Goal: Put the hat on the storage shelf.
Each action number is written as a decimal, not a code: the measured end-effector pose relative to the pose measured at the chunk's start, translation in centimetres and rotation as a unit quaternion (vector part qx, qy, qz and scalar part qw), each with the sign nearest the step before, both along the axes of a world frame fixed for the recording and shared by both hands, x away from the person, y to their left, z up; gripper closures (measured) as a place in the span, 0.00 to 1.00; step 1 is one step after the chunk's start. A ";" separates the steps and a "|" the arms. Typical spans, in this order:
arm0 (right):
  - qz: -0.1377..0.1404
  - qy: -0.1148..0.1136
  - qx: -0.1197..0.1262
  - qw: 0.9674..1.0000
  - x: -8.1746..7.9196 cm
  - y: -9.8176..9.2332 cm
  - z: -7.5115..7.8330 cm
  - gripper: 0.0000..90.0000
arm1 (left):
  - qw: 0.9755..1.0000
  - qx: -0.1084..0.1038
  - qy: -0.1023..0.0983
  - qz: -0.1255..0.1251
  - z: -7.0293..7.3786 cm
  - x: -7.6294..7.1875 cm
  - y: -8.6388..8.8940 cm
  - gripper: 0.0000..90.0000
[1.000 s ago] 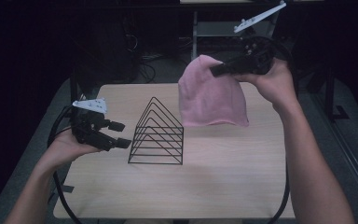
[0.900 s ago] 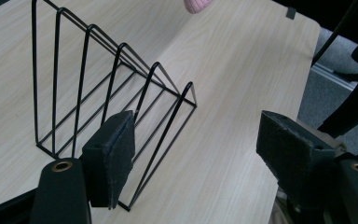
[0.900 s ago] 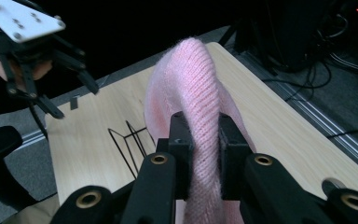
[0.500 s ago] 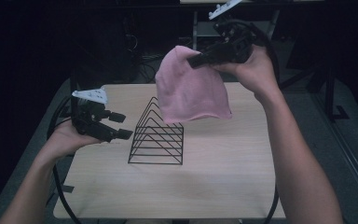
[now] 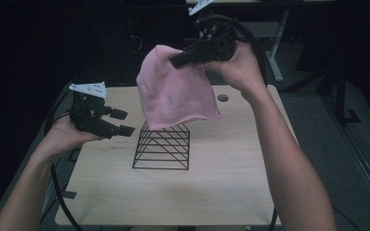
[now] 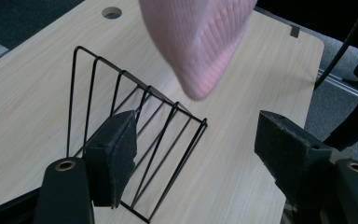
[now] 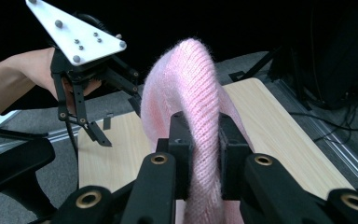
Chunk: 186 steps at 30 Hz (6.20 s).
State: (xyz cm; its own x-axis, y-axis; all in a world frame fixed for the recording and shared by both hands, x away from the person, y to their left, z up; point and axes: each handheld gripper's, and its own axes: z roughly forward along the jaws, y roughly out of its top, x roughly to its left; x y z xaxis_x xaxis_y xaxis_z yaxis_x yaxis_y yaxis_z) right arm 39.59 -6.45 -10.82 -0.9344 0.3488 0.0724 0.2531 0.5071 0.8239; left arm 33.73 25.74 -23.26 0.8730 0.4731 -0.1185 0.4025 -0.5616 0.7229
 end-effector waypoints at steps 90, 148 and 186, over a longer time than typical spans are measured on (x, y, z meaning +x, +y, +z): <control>0.047 0.055 0.032 0.997 1.4 3.2 -10.0 0.87 | 0.997 0.045 0.044 0.053 -7.6 1.9 1.7 0.97; 0.096 0.117 0.016 0.988 0.5 4.9 -19.2 0.70 | 0.988 0.121 0.066 0.076 -15.6 1.3 1.9 0.97; 0.099 0.105 -0.008 0.990 -0.4 5.2 -20.5 0.86 | 0.981 0.158 0.091 0.070 -17.4 1.6 1.8 0.97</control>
